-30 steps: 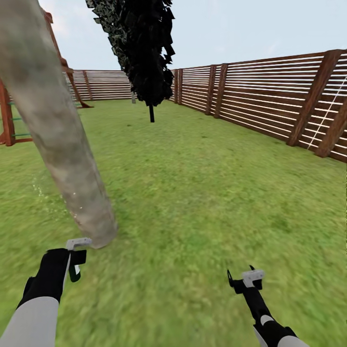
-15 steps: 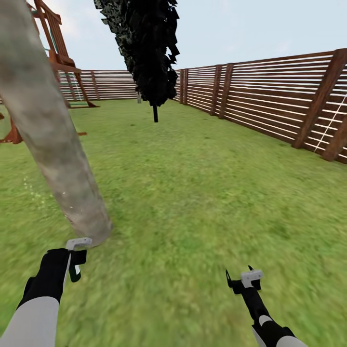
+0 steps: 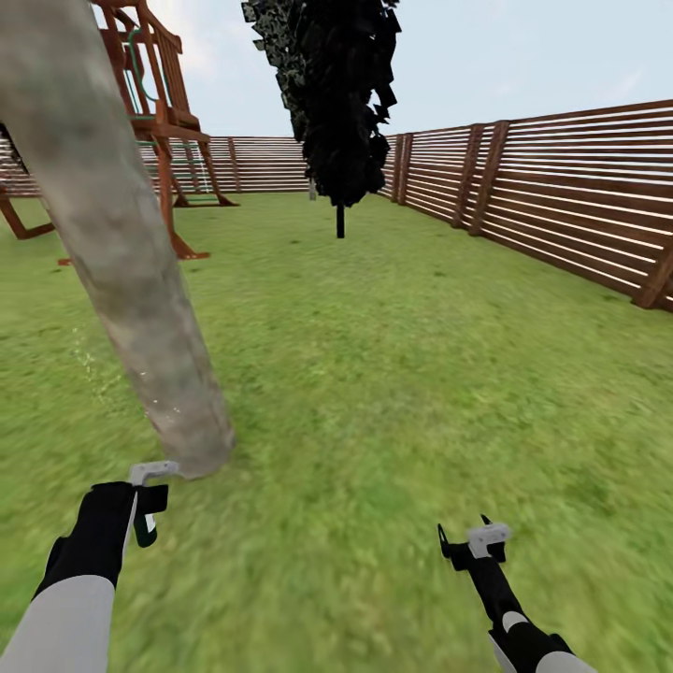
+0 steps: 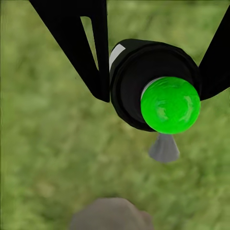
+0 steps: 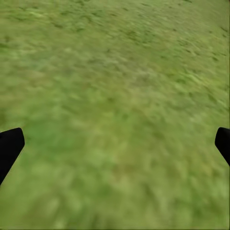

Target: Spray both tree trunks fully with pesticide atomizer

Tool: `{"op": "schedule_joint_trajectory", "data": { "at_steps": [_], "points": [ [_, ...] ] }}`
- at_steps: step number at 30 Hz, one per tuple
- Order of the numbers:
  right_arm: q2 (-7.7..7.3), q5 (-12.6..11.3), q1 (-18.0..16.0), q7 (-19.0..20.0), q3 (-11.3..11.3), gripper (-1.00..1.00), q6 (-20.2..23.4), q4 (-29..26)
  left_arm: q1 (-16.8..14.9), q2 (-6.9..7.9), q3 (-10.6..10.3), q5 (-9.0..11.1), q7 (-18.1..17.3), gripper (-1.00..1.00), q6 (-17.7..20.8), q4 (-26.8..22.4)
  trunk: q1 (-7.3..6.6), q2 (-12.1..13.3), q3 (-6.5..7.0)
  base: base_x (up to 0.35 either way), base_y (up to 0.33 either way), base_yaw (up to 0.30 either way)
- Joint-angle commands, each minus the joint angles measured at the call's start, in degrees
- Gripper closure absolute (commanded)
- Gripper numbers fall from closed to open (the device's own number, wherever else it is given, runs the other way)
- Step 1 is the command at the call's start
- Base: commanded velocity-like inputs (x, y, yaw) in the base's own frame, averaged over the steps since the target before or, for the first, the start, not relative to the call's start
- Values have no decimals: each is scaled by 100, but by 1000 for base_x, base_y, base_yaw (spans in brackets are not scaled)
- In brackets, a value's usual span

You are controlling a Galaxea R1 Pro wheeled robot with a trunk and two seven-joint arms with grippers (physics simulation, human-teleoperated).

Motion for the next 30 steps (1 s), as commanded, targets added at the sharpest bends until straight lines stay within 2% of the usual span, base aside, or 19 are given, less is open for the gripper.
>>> {"op": "schedule_joint_trajectory", "data": {
  "at_steps": [1,14,22,30],
  "points": [
    [-2,62,-4,-53,-13,-100,-16,10,-6,-4,13,-62,-54,100,16,-6,1,-2,-5,167,-232,163],
    [-2,62,-4,-53,-13,-100,-16,10,-5,-58,13,-62,-54,100,16,-8,1,-2,-5,115,-258,31],
    [-2,62,-4,-53,-13,-100,-16,10,-4,-64,13,-55,-51,100,16,0,1,-2,-5,113,-265,257],
    [-2,62,-4,-53,-13,-100,-16,10,-2,-106,13,-60,-52,100,16,1,1,-2,-5,225,-208,276]
  ]
}}
